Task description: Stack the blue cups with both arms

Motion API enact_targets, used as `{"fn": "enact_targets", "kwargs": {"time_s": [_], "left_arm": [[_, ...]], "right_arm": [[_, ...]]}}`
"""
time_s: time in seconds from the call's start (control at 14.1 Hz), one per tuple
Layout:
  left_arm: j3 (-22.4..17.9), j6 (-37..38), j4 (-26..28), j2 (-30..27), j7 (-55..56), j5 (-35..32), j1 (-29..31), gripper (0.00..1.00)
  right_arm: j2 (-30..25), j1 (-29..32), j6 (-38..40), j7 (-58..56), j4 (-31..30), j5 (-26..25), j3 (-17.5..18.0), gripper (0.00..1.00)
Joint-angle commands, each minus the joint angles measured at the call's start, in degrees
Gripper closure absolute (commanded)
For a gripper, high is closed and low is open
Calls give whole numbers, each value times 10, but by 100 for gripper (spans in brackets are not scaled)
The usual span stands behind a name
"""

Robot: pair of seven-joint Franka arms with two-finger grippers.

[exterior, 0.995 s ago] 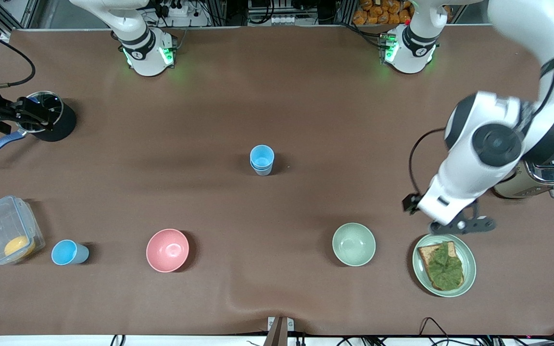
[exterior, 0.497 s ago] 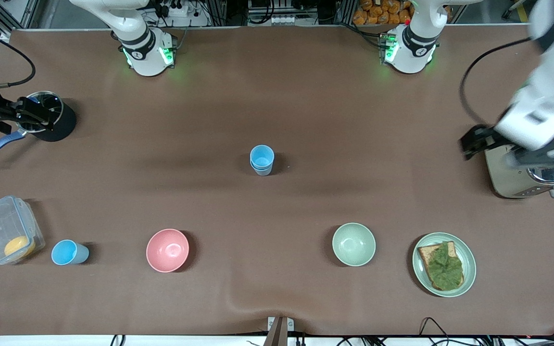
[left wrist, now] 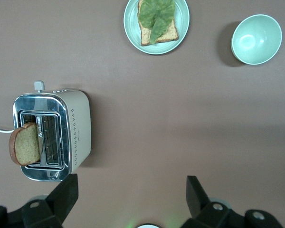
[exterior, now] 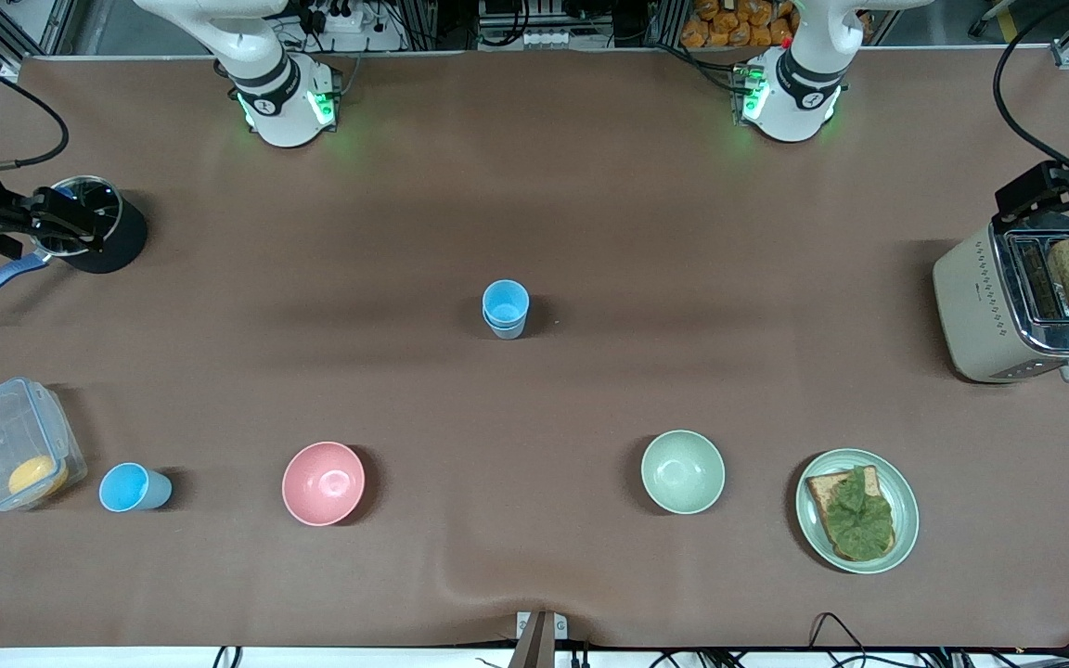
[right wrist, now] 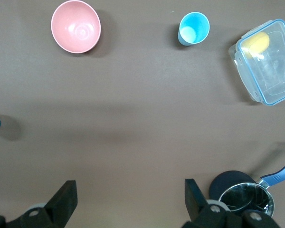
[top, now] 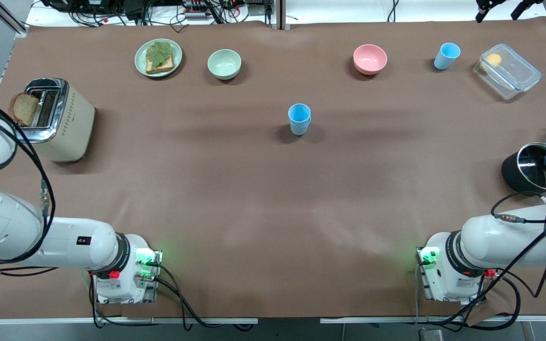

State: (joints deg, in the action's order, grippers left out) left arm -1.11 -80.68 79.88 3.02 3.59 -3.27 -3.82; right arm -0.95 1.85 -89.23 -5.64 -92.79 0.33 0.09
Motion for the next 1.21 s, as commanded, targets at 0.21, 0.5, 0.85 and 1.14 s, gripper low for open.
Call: {"fn": "enact_targets", "kwargs": {"time_s": [0.21, 0.5, 0.85, 1.14], "left_arm": [[-1, 10, -10, 8, 61, 6, -15, 0], [8, 5, -8, 6, 79, 14, -21, 0], [14, -15, -7, 1, 12, 51, -21, 0], [12, -30, 3, 6, 8, 61, -15, 0]], "right_arm": [[-5, 0, 3, 2, -4, 9, -1, 0], [-5, -1, 2, 2, -4, 9, 0, 0], [-5, -1, 2, 2, -4, 9, 0, 0], [-5, -1, 2, 3, -4, 9, 0, 0]]}}
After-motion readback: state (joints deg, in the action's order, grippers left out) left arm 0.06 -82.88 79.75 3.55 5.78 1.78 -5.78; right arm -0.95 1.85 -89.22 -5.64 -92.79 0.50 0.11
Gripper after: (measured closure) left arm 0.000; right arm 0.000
